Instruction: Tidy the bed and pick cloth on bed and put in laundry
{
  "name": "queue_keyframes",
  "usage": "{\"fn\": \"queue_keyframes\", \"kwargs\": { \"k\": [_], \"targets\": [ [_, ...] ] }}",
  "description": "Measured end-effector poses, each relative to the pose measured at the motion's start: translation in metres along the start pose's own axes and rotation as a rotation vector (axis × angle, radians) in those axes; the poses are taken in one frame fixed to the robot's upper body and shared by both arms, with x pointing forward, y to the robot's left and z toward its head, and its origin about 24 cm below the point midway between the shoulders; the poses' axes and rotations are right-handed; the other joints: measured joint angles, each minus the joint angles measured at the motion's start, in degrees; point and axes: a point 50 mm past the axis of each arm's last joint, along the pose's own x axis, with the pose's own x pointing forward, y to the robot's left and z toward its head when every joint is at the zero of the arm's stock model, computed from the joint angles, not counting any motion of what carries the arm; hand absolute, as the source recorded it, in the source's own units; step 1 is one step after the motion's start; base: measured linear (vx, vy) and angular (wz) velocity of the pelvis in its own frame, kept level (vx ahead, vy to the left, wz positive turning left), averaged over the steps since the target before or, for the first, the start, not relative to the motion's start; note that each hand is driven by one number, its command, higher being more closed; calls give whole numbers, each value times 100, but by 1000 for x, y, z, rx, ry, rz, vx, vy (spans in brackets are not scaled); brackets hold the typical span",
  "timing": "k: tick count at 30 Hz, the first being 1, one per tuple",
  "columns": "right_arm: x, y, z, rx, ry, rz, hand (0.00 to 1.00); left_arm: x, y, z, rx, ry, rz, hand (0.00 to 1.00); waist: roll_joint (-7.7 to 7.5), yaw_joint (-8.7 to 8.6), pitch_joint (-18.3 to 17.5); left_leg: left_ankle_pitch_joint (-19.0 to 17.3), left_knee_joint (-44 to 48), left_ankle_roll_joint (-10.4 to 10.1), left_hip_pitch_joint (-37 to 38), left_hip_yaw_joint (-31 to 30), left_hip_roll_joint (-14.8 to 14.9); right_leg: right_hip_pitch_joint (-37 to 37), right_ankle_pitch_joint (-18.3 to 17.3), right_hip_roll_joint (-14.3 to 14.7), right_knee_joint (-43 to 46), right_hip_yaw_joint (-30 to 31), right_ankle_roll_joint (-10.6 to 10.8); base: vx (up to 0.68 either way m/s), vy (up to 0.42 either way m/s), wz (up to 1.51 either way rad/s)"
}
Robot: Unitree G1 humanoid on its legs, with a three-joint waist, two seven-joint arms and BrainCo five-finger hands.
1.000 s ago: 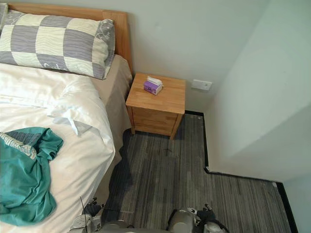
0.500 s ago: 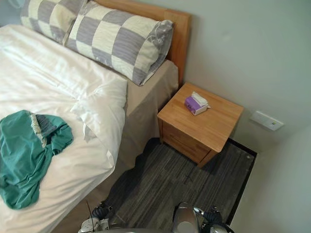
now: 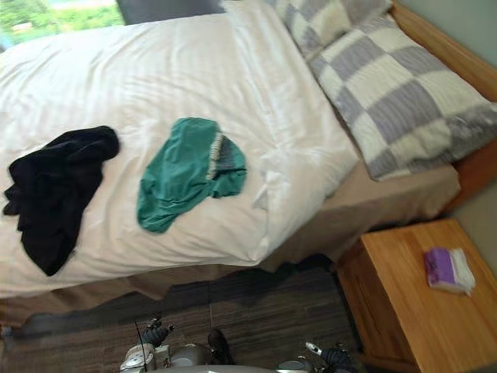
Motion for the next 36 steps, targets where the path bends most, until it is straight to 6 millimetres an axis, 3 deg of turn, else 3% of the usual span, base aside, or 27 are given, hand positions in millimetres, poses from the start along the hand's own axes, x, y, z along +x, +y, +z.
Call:
{"fn": "queue_keyframes", "kwargs": {
  "k": [1,2,3,5,7,8,10,11,12,13,14,16,20,24,28,29,30,32,36],
  "targets": [
    [0,0,0,0,-1,-1,0,0,0,0,4,1,0,0,0,-4,0,0,-22,0,25,-33,-4,-77,109,-33,173,150,-35,159,21,79],
    [0,1,0,4,-1,2,0,0,2,-1,29,6,-4,0,63,-74,33,-2,-56,11,68,-269,7,-477,-68,-18,805,868,-28,169,-32,90],
    [-1,4,-1,30,-7,6,0,1,8,-1,44,8,9,0,20,-165,34,26,-67,32,138,-430,70,-836,-503,200,1021,1707,160,197,-41,94],
    [-2,4,-1,45,-7,6,0,1,10,-2,44,12,14,0,25,-161,36,30,-73,23,220,-525,106,-986,-678,352,866,2119,244,137,-47,58],
    [-2,3,-2,69,-3,5,0,1,10,-3,45,17,14,0,24,-167,35,52,-87,-35,334,-641,121,-1090,-754,399,58,2467,261,83,-88,46],
    [-2,4,-2,84,-1,3,0,1,10,-3,45,16,15,0,17,-166,28,57,-92,-129,333,-693,139,-1118,-708,453,-633,2674,242,22,-132,25],
    [-3,8,-9,132,25,6,0,1,17,-3,54,15,30,0,-178,-147,-39,115,-205,-331,378,-717,60,-1137,259,531,-1653,2945,144,9,-262,10],
    [-5,12,-15,155,50,10,0,2,26,-2,56,15,53,0,-349,-144,-66,195,-435,-466,536,-686,-18,-1059,234,526,-1898,2987,195,-18,-312,-21],
    [-5,11,-17,165,60,6,0,1,27,-4,51,23,58,0,-317,-143,-106,246,-551,-561,615,-626,21,-993,143,603,-2077,3010,190,4,-289,-54],
    [-4,5,-18,170,64,-11,0,0,21,-10,33,43,47,0,-167,-157,-129,368,-798,-711,715,-509,194,-1021,186,855,-2343,3099,117,13,-214,-61],
    [-3,-2,-18,172,64,-29,0,-1,16,-13,28,52,38,0,-13,-215,-135,408,-827,-770,710,-448,316,-984,245,1041,-2487,3130,35,36,-186,-57],
    [-6,-11,-30,217,106,-62,0,-2,11,-17,14,65,31,0,113,-262,-143,436,-826,-848,783,-316,559,-883,330,1331,-2725,3200,-76,28,-192,-38],
    [-11,-15,-46,282,152,-93,0,-2,10,-17,12,68,29,0,103,-316,-173,401,-821,-1013,964,-25,880,-737,442,1737,-3117,3423,-167,13,-161,-44],
    [-10,-18,-40,402,131,-157,0,-2,8,-17,8,68,28,0,65,-315,-202,347,-814,-1072,983,374,903,-704,763,1857,-3577,3763,-207,23,-24,-48],
    [-14,-33,-1,529,-70,-237,0,-3,6,-19,-10,74,34,0,137,-328,-231,265,-673,-1067,970,395,861,-644,884,1833,-3698,3843,-218,38,13,-12],
    [-20,-45,24,540,-195,-272,0,-3,6,-21,-11,77,35,0,173,-330,-254,247,-673,-1064,977,385,841,-619,889,1815,-3729,3836,-210,0,0,0],
    [-23,-52,36,536,-252,-297,0,-3,6,-21,-10,76,35,0,178,-330,-257,247,-673,-1062,975,376,831,-606,898,1802,-3750,3827,-196,-1,16,7],
    [-45,-81,95,512,-518,-408,0,-4,6,-20,8,62,33,0,198,-329,-278,245,-673,-1058,902,280,799,-595,919,1742,-3793,3724,-165,-30,18,20],
    [-84,-110,163,397,-830,-549,0,-6,6,-18,27,36,24,0,162,-306,-302,246,-675,-1055,877,29,784,-478,939,1708,-3892,3518,-143,-45,-4,30]
  ]
}}
